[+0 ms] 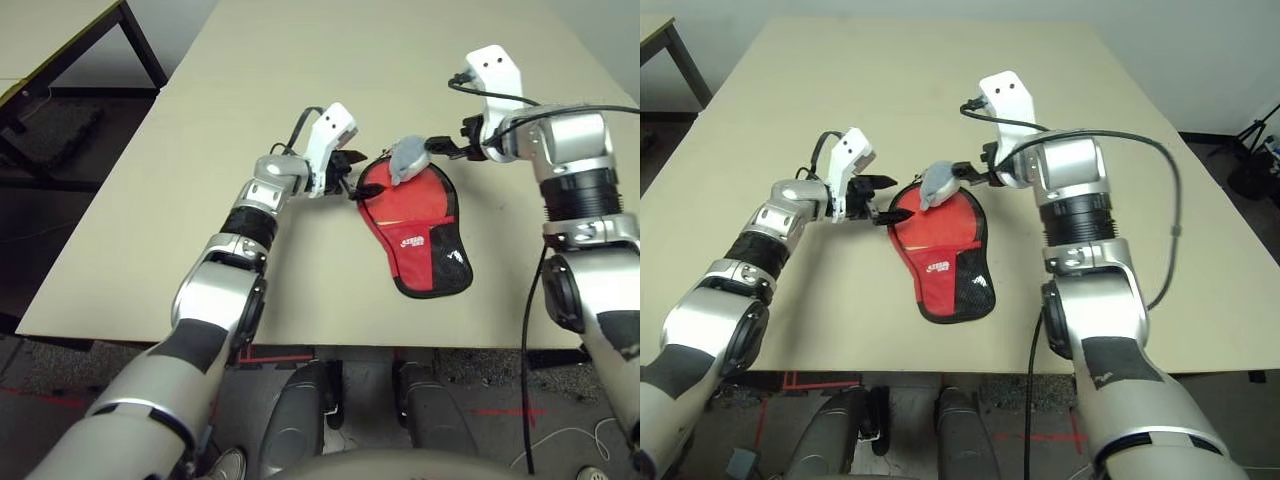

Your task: Store the ping-pong paddle in its case and zip it.

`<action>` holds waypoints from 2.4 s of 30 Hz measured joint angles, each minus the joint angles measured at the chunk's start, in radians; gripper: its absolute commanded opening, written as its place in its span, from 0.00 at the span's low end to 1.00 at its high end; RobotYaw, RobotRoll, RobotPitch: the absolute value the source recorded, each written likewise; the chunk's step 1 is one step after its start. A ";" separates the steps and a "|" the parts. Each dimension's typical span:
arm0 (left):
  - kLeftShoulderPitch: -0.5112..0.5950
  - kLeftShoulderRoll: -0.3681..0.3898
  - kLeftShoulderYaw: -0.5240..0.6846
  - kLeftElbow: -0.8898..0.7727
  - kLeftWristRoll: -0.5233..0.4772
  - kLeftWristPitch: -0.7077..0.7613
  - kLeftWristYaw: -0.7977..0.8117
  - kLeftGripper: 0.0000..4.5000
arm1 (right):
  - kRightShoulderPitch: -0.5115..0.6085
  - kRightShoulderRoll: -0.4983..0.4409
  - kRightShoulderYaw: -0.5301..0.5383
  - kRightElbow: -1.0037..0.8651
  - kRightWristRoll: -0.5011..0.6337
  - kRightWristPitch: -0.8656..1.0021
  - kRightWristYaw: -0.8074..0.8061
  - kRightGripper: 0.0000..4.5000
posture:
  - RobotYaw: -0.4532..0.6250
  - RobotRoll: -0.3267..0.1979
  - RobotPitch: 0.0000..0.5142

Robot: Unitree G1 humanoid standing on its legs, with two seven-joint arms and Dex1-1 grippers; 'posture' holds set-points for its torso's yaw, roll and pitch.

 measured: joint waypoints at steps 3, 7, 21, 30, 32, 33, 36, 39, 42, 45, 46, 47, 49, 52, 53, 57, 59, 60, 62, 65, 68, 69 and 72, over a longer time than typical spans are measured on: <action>0.000 -0.006 -0.013 0.005 0.005 0.003 0.004 1.00 | -0.025 0.022 -0.013 0.066 0.000 -0.040 -0.025 1.00 | 0.34 0.62 0.26; 0.002 -0.016 -0.072 0.073 0.055 0.001 0.031 1.00 | -0.067 0.062 -0.030 0.171 0.000 -0.116 -0.054 1.00 | 0.34 0.62 0.26; 0.008 -0.029 -0.084 0.133 0.086 -0.061 0.078 1.00 | -0.142 0.100 -0.097 0.271 0.029 -0.211 -0.117 1.00 | 0.33 0.62 0.25; 0.008 -0.042 -0.084 0.142 0.087 -0.066 0.089 1.00 | -0.140 0.111 -0.065 0.321 0.018 -0.211 -0.109 1.00 | 0.33 0.62 0.25; 0.008 -0.044 -0.084 0.143 0.087 -0.069 0.090 1.00 | -0.133 0.113 -0.055 0.336 0.012 -0.209 -0.101 1.00 | 0.33 0.62 0.25; 0.008 -0.044 -0.084 0.143 0.088 -0.071 0.090 1.00 | -0.129 0.114 -0.050 0.341 0.009 -0.206 -0.099 1.00 | 0.33 0.62 0.25; 0.008 -0.046 -0.084 0.144 0.089 -0.074 0.090 1.00 | -0.123 0.120 -0.031 0.359 -0.002 -0.196 -0.091 1.00 | 0.33 0.62 0.24; 0.007 -0.048 -0.084 0.146 0.089 -0.076 0.093 1.00 | -0.120 0.124 -0.032 0.389 -0.003 -0.197 -0.093 0.95 | 0.33 0.62 0.24; 0.006 -0.050 -0.084 0.146 0.089 -0.078 0.095 1.00 | -0.120 0.137 -0.040 0.433 -0.003 -0.224 -0.105 0.78 | 0.33 0.62 0.25; 0.006 -0.053 -0.084 0.146 0.089 -0.078 0.095 1.00 | -0.121 0.141 -0.043 0.469 -0.008 -0.292 -0.128 0.57 | 0.34 0.62 0.25; 0.006 -0.053 -0.084 0.146 0.089 -0.078 0.095 1.00 | -0.121 0.141 -0.045 0.488 -0.010 -0.333 -0.141 0.50 | 0.34 0.62 0.26; 0.005 -0.054 -0.084 0.146 0.089 -0.078 0.095 1.00 | -0.121 0.141 -0.045 0.506 -0.014 -0.374 -0.153 0.43 | 0.34 0.62 0.26; 0.005 -0.054 -0.084 0.146 0.089 -0.077 0.095 1.00 | -0.121 0.140 -0.049 0.540 -0.019 -0.452 -0.181 0.31 | 0.35 0.62 0.26; 0.005 -0.054 -0.084 0.146 0.089 -0.074 0.095 1.00 | -0.125 0.140 -0.073 0.585 -0.017 -0.517 -0.220 0.14 | 0.35 0.62 0.26; 0.005 -0.054 -0.084 0.146 0.089 -0.073 0.095 1.00 | -0.127 0.139 -0.078 0.596 -0.017 -0.534 -0.231 0.10 | 0.35 0.62 0.27; 0.005 -0.055 -0.084 0.146 0.089 -0.069 0.095 1.00 | -0.131 0.139 -0.087 0.638 -0.019 -0.642 -0.266 0.08 | 0.35 0.62 0.27; 0.005 -0.057 -0.084 0.146 0.089 -0.068 0.095 1.00 | -0.131 0.139 -0.089 0.657 -0.023 -0.683 -0.278 0.07 | 0.35 0.62 0.27; 0.005 -0.059 -0.084 0.145 0.089 -0.068 0.095 1.00 | -0.131 0.139 -0.094 0.667 -0.024 -0.707 -0.285 0.07 | 0.35 0.62 0.28; 0.006 -0.062 -0.084 0.145 0.089 -0.066 0.095 1.00 | -0.131 0.138 -0.099 0.683 -0.028 -0.742 -0.299 0.07 | 0.35 0.62 0.28; 0.006 -0.065 -0.084 0.144 0.089 -0.064 0.095 1.00 | -0.125 0.134 -0.099 0.701 -0.044 -0.789 -0.320 0.07 | 0.35 0.62 0.28; 0.006 -0.069 -0.084 0.143 0.089 -0.062 0.095 1.00 | -0.112 0.114 -0.096 0.711 -0.061 -0.816 -0.338 0.07 | 0.35 0.62 0.28; 0.006 -0.069 -0.084 0.143 0.089 -0.061 0.094 1.00 | -0.104 0.102 -0.094 0.715 -0.071 -0.826 -0.345 0.07 | 0.35 0.62 0.29; 0.006 -0.069 -0.084 0.142 0.089 -0.061 0.093 1.00 | -0.089 0.075 -0.080 0.725 -0.098 -0.842 -0.359 0.07 | 0.35 0.62 0.29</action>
